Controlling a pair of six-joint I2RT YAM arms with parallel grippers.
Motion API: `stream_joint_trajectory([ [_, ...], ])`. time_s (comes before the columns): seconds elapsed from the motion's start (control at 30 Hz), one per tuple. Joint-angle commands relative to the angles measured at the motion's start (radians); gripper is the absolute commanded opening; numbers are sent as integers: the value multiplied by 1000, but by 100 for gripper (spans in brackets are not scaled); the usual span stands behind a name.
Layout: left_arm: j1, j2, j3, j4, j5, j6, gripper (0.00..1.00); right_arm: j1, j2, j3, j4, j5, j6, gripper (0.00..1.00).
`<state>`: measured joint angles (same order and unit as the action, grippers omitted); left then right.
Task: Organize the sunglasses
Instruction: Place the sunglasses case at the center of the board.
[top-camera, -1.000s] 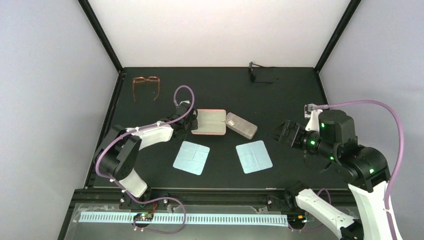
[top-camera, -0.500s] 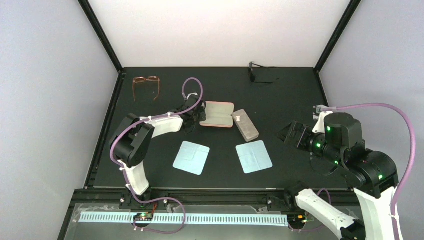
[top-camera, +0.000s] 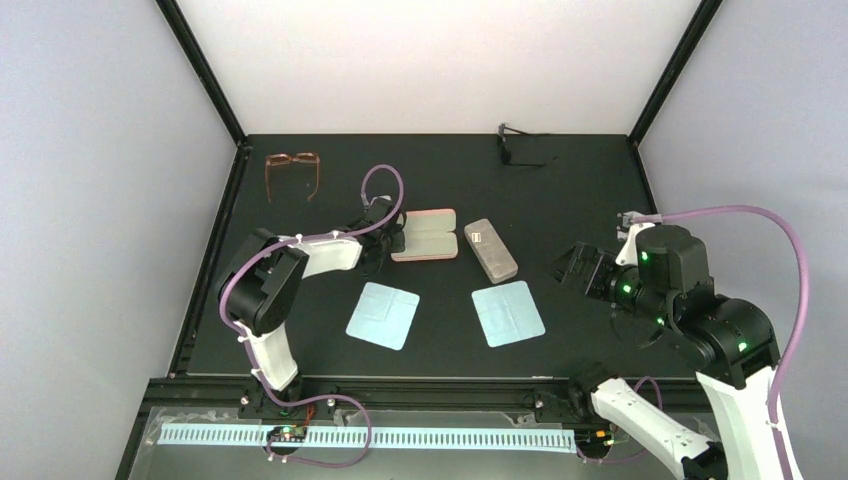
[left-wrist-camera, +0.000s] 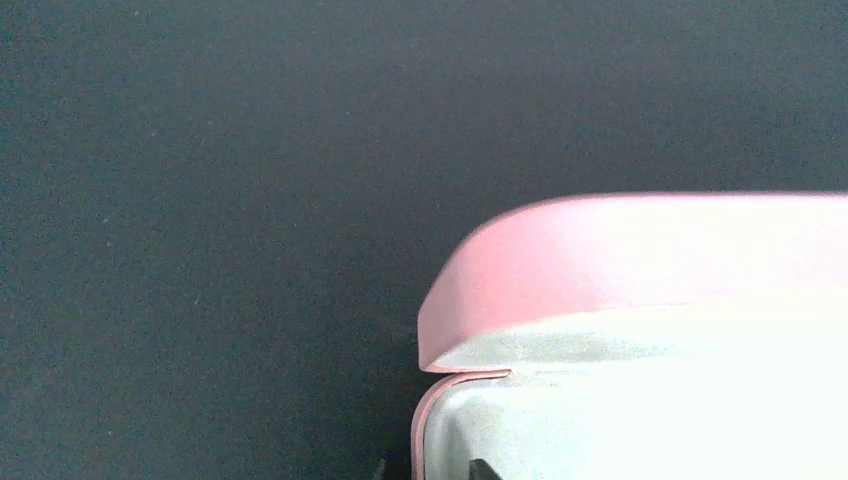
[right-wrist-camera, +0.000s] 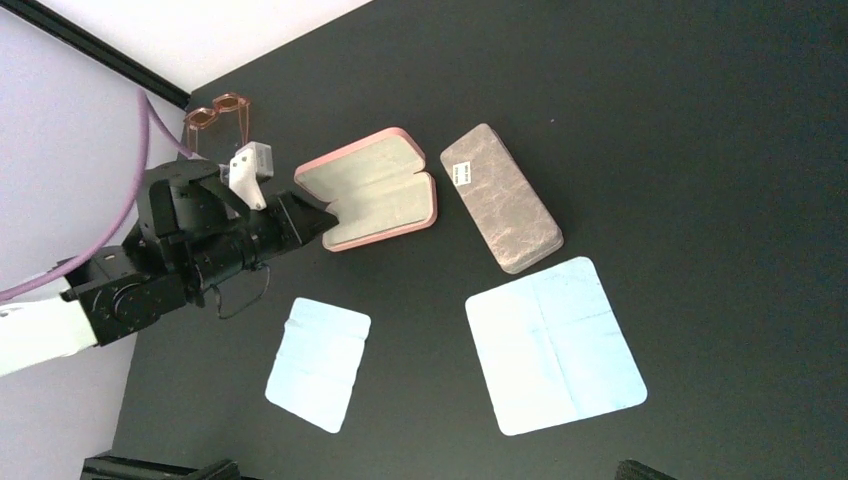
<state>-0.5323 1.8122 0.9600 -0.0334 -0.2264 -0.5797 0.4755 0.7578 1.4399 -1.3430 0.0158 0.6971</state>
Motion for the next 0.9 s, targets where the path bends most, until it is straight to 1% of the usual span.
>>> stream_joint_trajectory([
  [0.0, 4, -49, -18, 32, 6, 10, 26, -5, -17, -35, 48, -11, 2, 100],
  [0.1, 3, -70, -14, 19, 13, 10, 38, -4, -33, -64, 69, -17, 2, 100],
  [0.2, 3, -119, -2, -4, 21, 13, 45, -5, -38, -94, 91, -30, -7, 100],
  [0.27, 3, -160, 5, -27, 24, 22, 56, -5, -38, -120, 100, -33, -12, 100],
  [0.33, 3, -209, 15, -63, 28, 46, 62, -5, -35, -147, 106, -33, -6, 100],
  [0.37, 4, -234, 26, -96, 28, 58, 65, -5, -34, -161, 109, -32, 1, 100],
  [0.5, 5, -323, 94, -290, 33, 88, 78, -5, -8, -208, 127, -32, 24, 100],
  [0.57, 6, -365, 104, -360, 34, 90, 97, -4, 10, -227, 147, -36, 29, 100],
  [0.63, 16, -378, 110, -446, 7, 28, 99, -5, 24, -254, 176, -33, 33, 100],
  [0.7, 32, -369, 123, -533, 77, 35, 99, -5, 36, -279, 213, -32, 28, 100],
  [0.77, 42, -365, 130, -633, 109, -4, 97, -5, 58, -298, 237, -25, 23, 99],
  [0.8, 42, -380, 112, -655, 132, -22, 93, -4, 69, -306, 243, -20, 22, 98],
  [0.87, 42, -484, 11, -656, 181, -70, 82, -3, 79, -332, 268, -8, 28, 96],
])
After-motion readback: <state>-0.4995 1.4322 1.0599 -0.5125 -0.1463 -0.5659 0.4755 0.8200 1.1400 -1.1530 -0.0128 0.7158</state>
